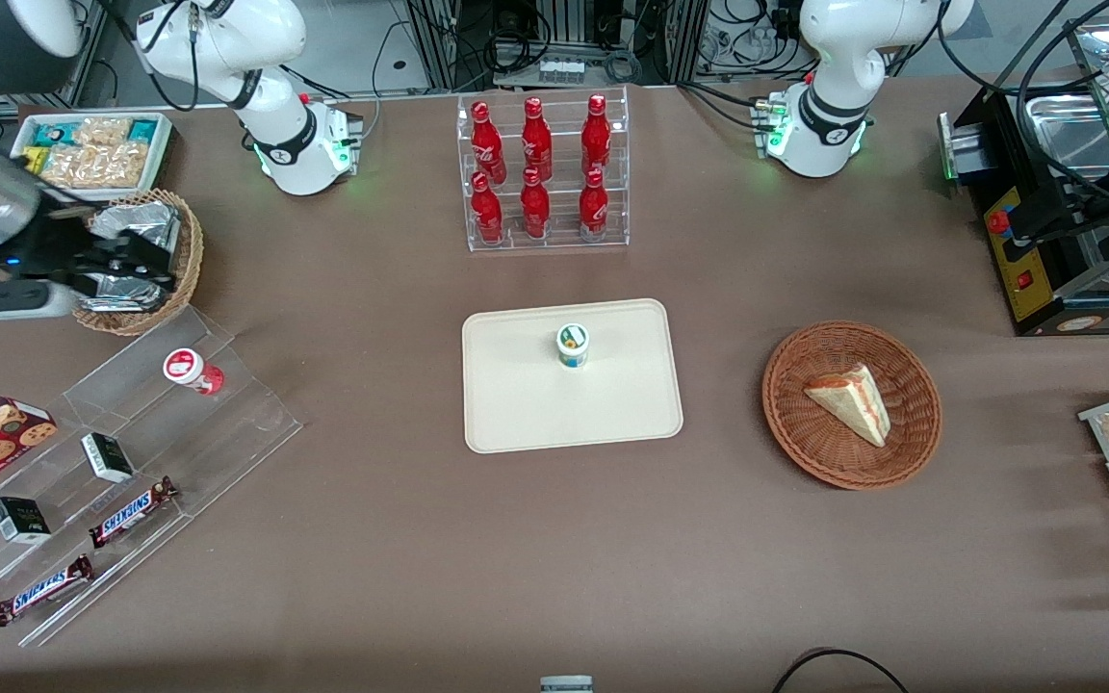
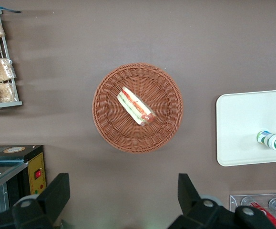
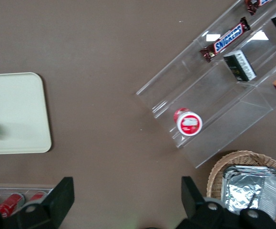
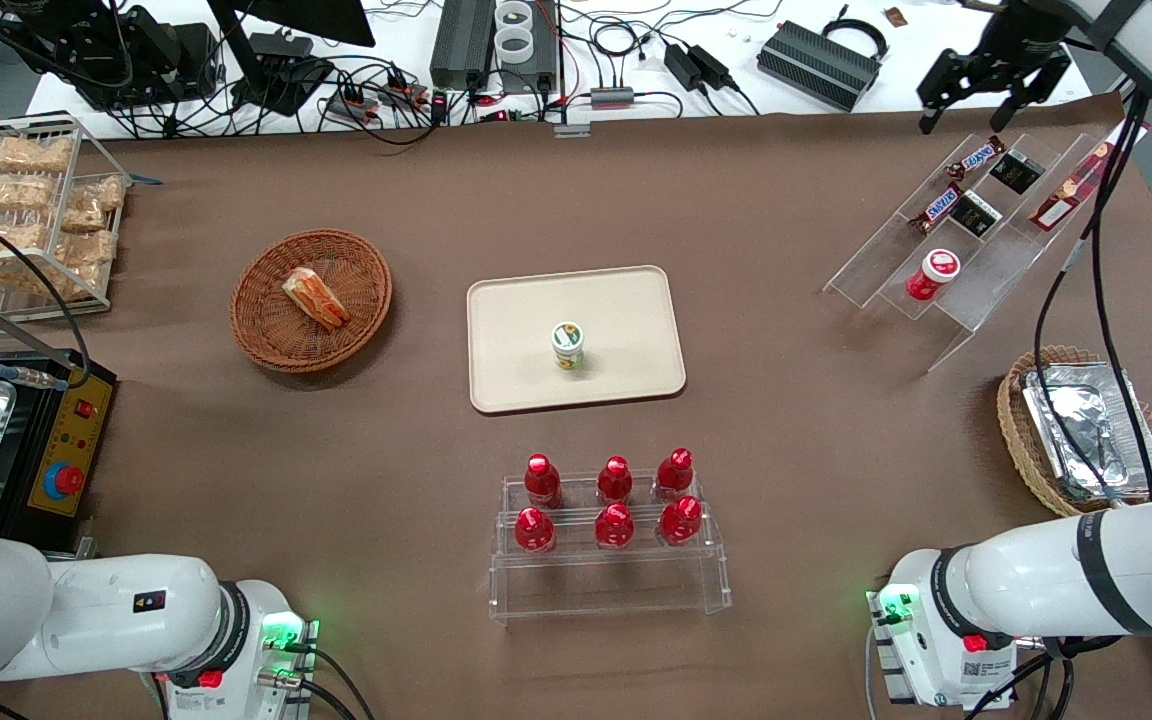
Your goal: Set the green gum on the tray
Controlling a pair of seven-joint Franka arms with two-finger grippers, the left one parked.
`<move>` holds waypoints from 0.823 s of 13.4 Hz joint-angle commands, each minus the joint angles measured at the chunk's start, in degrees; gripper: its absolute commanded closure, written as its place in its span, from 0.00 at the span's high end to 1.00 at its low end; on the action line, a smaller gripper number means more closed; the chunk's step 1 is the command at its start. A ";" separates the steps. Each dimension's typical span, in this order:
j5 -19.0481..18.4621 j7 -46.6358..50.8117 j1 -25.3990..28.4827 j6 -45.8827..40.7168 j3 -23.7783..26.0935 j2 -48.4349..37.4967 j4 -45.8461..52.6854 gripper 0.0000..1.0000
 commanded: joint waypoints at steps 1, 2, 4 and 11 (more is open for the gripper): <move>0.68 -1.12 -4.09 -1.41 0.86 1.71 1.94 1.00; 0.77 -1.04 -5.15 -1.33 0.95 2.24 1.94 1.00; 0.77 -2.26 -5.33 -1.24 0.60 2.60 1.94 1.00; 0.33 -2.62 -5.16 -1.15 0.25 3.30 2.73 1.00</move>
